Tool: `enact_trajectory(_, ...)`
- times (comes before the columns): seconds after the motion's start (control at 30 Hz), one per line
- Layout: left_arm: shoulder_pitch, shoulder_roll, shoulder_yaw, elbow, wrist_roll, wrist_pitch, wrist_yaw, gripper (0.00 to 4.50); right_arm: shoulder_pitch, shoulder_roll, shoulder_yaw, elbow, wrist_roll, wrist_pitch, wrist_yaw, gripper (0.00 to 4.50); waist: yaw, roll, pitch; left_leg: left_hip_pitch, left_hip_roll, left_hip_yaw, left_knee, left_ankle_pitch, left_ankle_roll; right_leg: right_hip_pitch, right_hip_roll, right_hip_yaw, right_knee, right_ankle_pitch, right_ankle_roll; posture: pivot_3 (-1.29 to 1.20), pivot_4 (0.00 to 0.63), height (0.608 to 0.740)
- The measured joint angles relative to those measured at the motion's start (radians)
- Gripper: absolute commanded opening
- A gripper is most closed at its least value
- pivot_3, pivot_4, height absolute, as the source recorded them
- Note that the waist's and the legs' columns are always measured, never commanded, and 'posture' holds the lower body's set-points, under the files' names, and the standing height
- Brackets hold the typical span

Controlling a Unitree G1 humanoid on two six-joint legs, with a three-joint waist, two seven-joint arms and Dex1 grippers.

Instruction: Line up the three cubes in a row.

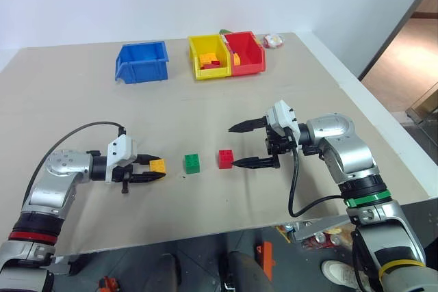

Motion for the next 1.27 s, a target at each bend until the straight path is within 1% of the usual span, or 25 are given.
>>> enact_trajectory(0.17,-0.005,-0.004,-0.005,0.005,0.004,-0.001,0.001,1.33,0.000,0.000,0.000,0.000,0.000,0.000,0.000,4.50,0.000,0.000,0.000,0.000,0.000,0.000,0.002,0.000,0.000,0.001,0.000,0.001,0.000,-0.001,-0.001,0.00,0.150,0.740)
enact_trajectory(0.2,-0.006,-0.004,-0.009,0.009,0.010,-0.008,0.000,2.39,0.000,0.000,0.000,0.000,0.000,0.000,0.000,4.50,0.000,0.000,0.000,0.001,0.000,0.001,0.002,0.000,0.000,0.001,0.000,0.001,0.000,-0.001,-0.002,0.00,0.150,0.740)
enact_trajectory(0.23,-0.006,-0.004,-0.014,0.011,0.016,-0.008,-0.002,2.57,0.000,0.000,0.000,0.000,-0.001,0.000,0.000,4.50,0.000,0.000,0.000,0.001,0.000,0.002,0.002,0.000,0.000,0.001,0.000,0.002,0.000,-0.001,-0.002,0.00,0.150,0.740)
enact_trajectory(0.27,-0.006,-0.005,-0.032,0.021,0.029,-0.008,-0.006,3.06,0.000,0.000,0.000,0.000,-0.001,0.000,0.000,4.50,0.000,0.000,0.000,0.001,0.000,0.002,0.002,0.000,0.000,0.001,0.000,0.003,0.000,-0.001,-0.002,0.00,0.150,0.740)
enact_trajectory(0.4,-0.005,-0.004,-0.044,0.027,0.039,-0.009,-0.019,4.46,0.003,-0.001,0.000,0.000,-0.002,-0.001,0.000,4.50,0.000,0.000,0.000,0.001,0.000,0.003,0.002,0.000,0.000,0.001,0.000,0.004,0.000,-0.001,-0.002,0.00,0.150,0.740)
enact_trajectory(0.53,-0.010,0.008,-0.043,0.024,0.038,-0.008,-0.021,4.48,0.003,-0.001,0.000,0.000,-0.002,-0.001,-0.003,4.50,0.000,0.000,0.000,0.001,0.000,0.003,0.002,0.000,0.000,0.001,0.000,0.004,0.000,-0.001,-0.002,0.00,0.150,0.740)
enact_trajectory(0.63,-0.010,0.035,-0.023,-0.021,0.016,0.015,-0.022,4.48,0.003,-0.001,0.000,0.000,-0.001,0.000,-0.013,4.50,0.000,0.000,0.000,0.001,0.000,0.003,0.002,0.000,0.000,0.001,0.000,0.004,0.001,-0.001,-0.002,0.00,0.150,0.740)
enact_trajectory(0.73,-0.009,0.074,0.018,-0.105,-0.022,0.068,-0.016,4.48,0.003,-0.001,-0.001,0.000,0.000,0.004,-0.018,4.50,0.000,0.000,0.000,0.001,0.000,0.004,0.002,0.000,0.000,0.001,0.000,0.004,0.001,-0.001,-0.002,0.00,0.150,0.740)
enact_trajectory(0.87,0.026,0.131,0.097,-0.273,-0.103,0.216,0.035,4.48,0.004,-0.010,-0.009,-0.003,0.003,0.007,-0.018,4.50,-0.001,0.000,0.000,0.001,0.000,0.004,0.002,0.000,0.000,0.000,0.000,0.005,0.001,-0.001,-0.002,0.00,0.150,0.740)
enact_trajectory(0.97,0.026,0.123,0.172,-0.357,-0.178,0.348,0.144,4.48,0.000,-0.011,-0.017,0.000,0.007,0.005,-0.028,4.50,-0.001,0.000,0.000,0.002,0.000,0.004,0.002,0.000,0.000,0.001,0.000,0.005,0.001,-0.001,-0.002,0.00,0.150,0.740)
enact_trajectory(1.03,0.023,0.096,0.218,-0.363,-0.185,0.396,0.254,4.48,-0.009,0.003,-0.028,0.026,0.008,-0.003,-0.057,4.50,-0.001,0.000,0.000,0.003,0.000,0.004,0.002,0.000,0.001,0.002,0.000,0.005,0.001,-0.001,-0.002,0.00,0.150,0.740)
enact_trajectory(1.17,0.053,0.038,0.252,-0.348,-0.112,0.407,0.462,4.48,-0.050,0.041,-0.056,0.141,-0.030,-0.060,-0.166,4.50,-0.004,0.000,0.000,0.005,0.000,0.006,0.002,0.000,0.001,0.002,0.000,0.007,0.001,0.001,-0.001,0.00,0.150,0.740)
enact_trajectory(1.27,0.086,0.000,0.263,-0.319,-0.062,0.396,0.566,4.48,-0.074,0.063,-0.071,0.232,-0.055,-0.104,-0.234,4.50,-0.002,-0.001,0.000,0.004,0.000,0.006,0.002,0.000,0.001,0.002,0.000,0.007,0.001,0.002,0.002,0.00,0.150,0.740)
